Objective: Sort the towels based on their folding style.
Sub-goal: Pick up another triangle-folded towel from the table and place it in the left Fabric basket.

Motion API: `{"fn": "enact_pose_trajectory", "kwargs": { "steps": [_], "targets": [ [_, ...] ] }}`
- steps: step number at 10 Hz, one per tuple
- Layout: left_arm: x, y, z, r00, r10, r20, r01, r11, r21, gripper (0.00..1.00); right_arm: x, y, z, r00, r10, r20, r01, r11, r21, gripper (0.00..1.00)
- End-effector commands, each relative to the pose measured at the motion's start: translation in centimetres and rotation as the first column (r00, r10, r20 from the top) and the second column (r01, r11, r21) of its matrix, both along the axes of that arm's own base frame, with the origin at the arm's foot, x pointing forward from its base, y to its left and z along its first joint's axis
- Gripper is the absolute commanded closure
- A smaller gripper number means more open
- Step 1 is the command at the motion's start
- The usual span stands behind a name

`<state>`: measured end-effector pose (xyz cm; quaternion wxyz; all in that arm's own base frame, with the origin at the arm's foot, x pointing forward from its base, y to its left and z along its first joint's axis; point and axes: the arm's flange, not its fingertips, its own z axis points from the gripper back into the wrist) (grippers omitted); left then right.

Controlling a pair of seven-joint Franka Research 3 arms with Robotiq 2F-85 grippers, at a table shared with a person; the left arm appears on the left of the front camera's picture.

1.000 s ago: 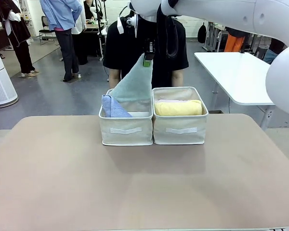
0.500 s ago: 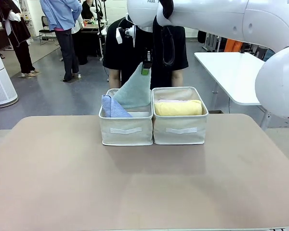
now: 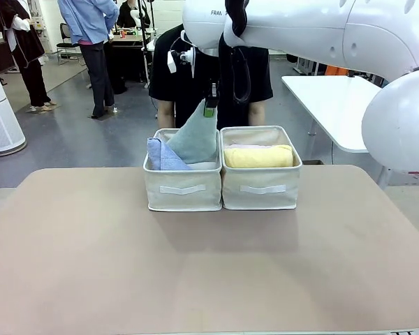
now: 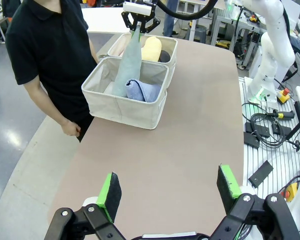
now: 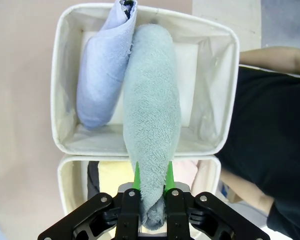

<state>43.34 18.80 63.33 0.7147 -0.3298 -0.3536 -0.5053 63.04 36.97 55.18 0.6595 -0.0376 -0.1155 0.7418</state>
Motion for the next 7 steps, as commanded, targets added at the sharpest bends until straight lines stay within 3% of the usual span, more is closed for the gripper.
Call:
{"fn": "enact_pose_trajectory", "kwargs": {
  "steps": [1,7],
  "targets": [
    [-0.3,-0.1,0.1,1.0,-0.003,0.002,0.003,1.0,-0.006,0.0,1.2,0.3,0.3,0.999,0.042,-0.029,-0.041,0.999,0.024,0.83],
    [-0.3,-0.1,0.1,1.0,-0.003,0.002,0.003,1.0,-0.006,0.0,2.7,0.3,-3.3,0.991,0.065,-0.114,-0.062,0.998,0.023,0.83]
  ]
}}
